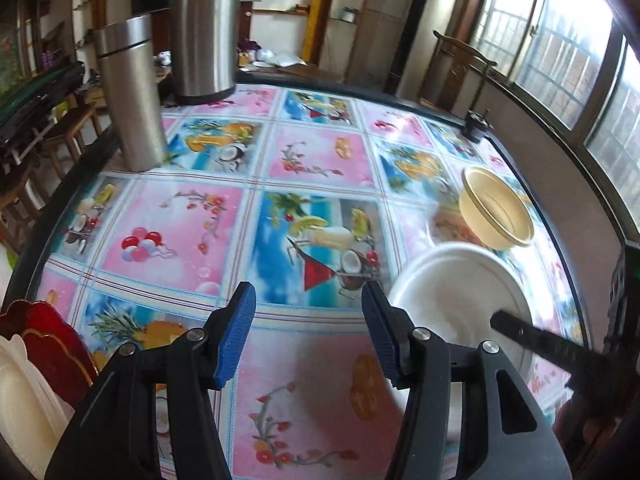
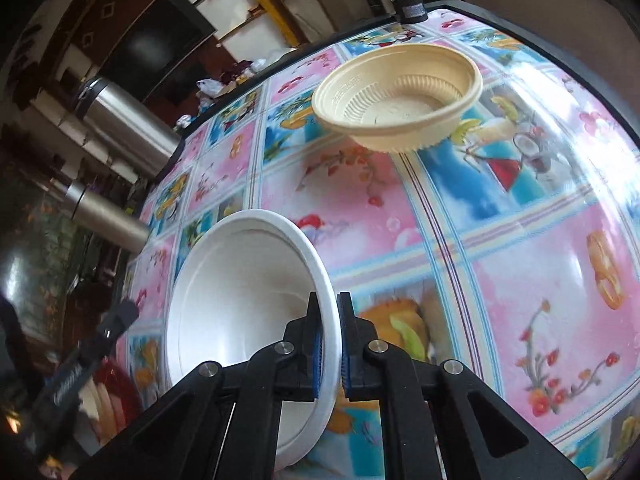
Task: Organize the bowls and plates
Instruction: 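Grasp the white bowl rim with the right gripper, then lift the white bowl with the right gripper while the left gripper grasps its rim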
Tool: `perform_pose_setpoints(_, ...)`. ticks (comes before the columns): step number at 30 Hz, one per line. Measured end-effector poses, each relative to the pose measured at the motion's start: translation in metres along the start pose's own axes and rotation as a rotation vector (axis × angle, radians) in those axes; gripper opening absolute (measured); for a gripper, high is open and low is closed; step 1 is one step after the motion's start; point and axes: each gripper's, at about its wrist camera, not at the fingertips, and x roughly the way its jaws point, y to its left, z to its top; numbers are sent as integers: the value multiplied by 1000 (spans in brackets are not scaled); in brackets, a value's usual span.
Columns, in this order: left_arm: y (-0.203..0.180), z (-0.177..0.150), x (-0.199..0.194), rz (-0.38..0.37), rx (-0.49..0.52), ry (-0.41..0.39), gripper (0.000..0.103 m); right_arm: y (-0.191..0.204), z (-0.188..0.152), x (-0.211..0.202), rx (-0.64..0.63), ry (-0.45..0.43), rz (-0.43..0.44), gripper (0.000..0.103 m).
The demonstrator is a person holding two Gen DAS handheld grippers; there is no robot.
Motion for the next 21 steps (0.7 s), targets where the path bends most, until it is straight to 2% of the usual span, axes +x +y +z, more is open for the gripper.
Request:
perform_pose_setpoints(2, -2, -1, 3, -16, 10, 20, 54, -9, -4, 2, 13, 25, 50, 13)
perform_pose_setpoints(4, -4, -3, 5, -50, 10, 47, 54, -14, -5, 7, 17, 51, 65, 14)
perform_pose_setpoints(6, -7, -5, 7, -72, 14, 69, 54, -20, -4, 11, 38, 63, 99, 21)
perform_pose_setpoints(8, -7, -6, 10, -74, 18, 85, 54, -25, -2, 8, 74, 66, 142, 43)
perform_pose_setpoints(14, -9, -9, 14, -105, 17, 120, 54, -31, 2, -15, 79, 21, 185, 44)
perform_pose_setpoints(21, -16, -12, 15, -120, 44, 148, 54, -33, 2, -24, 63, 17, 157, 44)
